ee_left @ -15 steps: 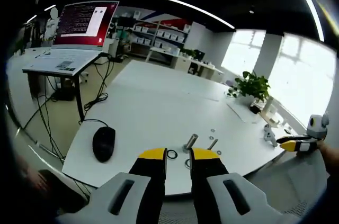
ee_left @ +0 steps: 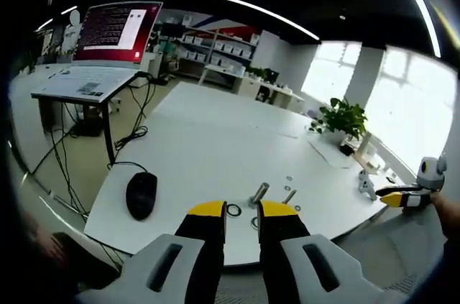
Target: Place the washer onto the threaded stud by aligning its center hole with the stud, sliding it down to the base, and recovering from edge contact or off-axis alignment until the washer reaches the visible bottom stop.
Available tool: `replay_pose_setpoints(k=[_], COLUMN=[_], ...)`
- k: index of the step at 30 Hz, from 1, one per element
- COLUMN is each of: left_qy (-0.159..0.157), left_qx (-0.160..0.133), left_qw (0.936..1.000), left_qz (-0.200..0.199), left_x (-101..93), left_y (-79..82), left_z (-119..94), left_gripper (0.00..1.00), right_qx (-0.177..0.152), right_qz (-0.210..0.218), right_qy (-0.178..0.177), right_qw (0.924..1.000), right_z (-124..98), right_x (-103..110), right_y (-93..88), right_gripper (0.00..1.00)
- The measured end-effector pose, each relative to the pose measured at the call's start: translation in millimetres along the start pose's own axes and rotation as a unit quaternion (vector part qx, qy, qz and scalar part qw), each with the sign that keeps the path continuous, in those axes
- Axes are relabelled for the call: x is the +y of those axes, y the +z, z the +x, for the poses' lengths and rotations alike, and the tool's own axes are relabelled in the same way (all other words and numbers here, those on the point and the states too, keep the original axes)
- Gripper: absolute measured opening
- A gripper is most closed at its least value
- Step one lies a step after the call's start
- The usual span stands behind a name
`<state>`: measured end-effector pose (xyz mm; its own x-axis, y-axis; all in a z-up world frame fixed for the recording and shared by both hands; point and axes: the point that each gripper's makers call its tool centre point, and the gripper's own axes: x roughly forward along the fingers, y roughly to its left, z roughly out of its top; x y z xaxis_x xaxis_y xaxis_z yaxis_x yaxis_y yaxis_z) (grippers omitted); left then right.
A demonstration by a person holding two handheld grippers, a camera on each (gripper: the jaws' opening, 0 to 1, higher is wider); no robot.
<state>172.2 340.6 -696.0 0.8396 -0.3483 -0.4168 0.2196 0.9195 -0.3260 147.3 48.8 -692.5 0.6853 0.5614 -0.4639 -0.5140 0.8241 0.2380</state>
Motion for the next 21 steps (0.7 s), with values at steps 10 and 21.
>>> replay_pose_setpoints(k=[10, 21], left_qy=[0.001, 0.001], left_qx=[0.007, 0.006], left_qw=[1.0000, 1.0000], left_qz=[0.005, 0.004], left_x=[-0.2, -0.8], left_y=[-2.3, -2.1], left_z=[0.2, -0.1], left_gripper=[0.14, 0.14], right_qx=[0.003, 0.000], right_qz=[-0.001, 0.000], right_qy=[0.003, 0.001], right_qw=[1.0000, 1.0000], right_z=[0.9, 1.2], right_x=[-1.5, -5.5], right_y=[-0.6, -0.9], right_gripper=[0.28, 0.28])
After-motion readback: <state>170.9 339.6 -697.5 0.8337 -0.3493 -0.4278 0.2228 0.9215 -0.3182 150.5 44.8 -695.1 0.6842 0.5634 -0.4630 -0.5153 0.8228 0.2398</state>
